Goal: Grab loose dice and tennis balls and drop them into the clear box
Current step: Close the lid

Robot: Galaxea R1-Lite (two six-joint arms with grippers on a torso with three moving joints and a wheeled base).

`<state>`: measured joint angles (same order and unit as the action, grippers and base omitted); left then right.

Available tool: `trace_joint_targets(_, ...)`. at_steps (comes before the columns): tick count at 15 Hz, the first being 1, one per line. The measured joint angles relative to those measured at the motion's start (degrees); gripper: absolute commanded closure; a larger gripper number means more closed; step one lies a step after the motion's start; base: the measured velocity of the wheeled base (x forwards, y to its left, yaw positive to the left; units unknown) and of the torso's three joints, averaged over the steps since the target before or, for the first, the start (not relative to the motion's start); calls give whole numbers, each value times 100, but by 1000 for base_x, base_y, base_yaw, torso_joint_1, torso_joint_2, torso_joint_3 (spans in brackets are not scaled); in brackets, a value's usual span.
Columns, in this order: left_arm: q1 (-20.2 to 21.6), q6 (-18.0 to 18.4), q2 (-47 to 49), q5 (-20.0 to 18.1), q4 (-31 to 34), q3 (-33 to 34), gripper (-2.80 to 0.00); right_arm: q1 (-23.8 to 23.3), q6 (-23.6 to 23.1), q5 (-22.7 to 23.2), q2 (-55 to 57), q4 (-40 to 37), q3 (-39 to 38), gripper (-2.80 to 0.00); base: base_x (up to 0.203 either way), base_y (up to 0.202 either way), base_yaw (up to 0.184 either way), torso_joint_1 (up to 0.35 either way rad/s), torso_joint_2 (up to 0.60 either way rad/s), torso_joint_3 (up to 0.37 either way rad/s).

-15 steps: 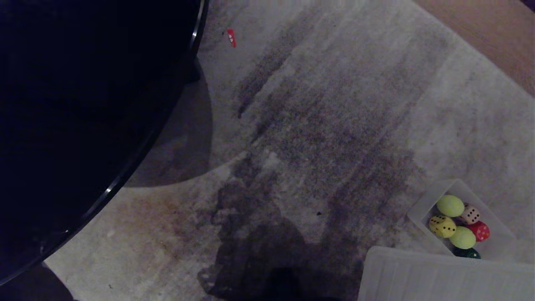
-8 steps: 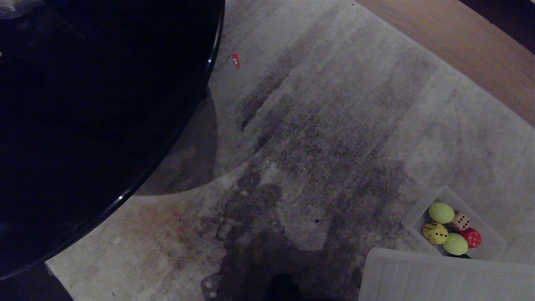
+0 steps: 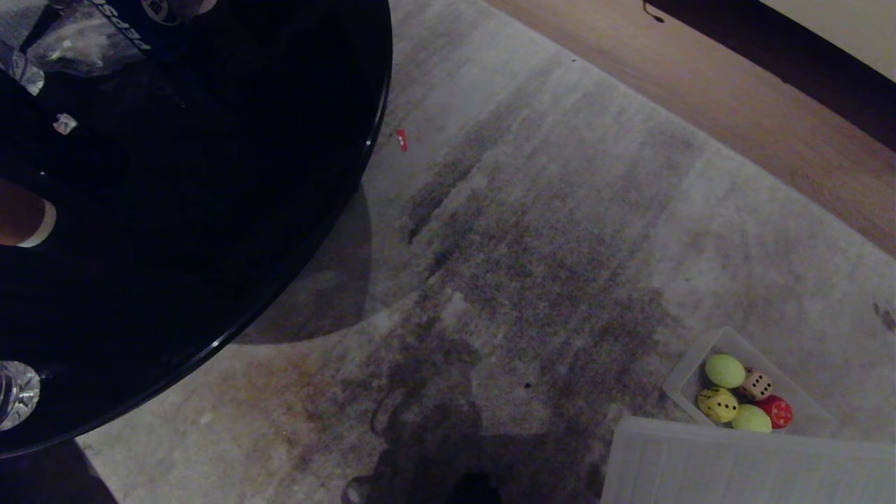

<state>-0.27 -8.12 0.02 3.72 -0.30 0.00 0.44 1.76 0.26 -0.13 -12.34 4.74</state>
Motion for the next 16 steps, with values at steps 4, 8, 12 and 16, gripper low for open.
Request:
trace_joint_targets(4, 0, 0, -1, 2, -1, 0, 0, -2, 2, -2, 2, 0, 0, 0, 0, 0, 0, 2, 1, 202)
trace_joint_targets(8, 0, -6, -2, 2, -1, 0, 0, -2, 0, -4, 2, 0, 0, 0, 0, 0, 0, 4, 2, 204)
trace_joint_targets(12, 0, -9, -2, 2, -1, 0, 0, -2, -2, -4, 4, 0, 0, 0, 0, 0, 0, 3, 0, 204)
trace_joint_targets(16, 0, -7, -2, 2, -1, 0, 0, -2, 0, -2, 4, 2, 0, 0, 0, 0, 0, 0, -3, 201)
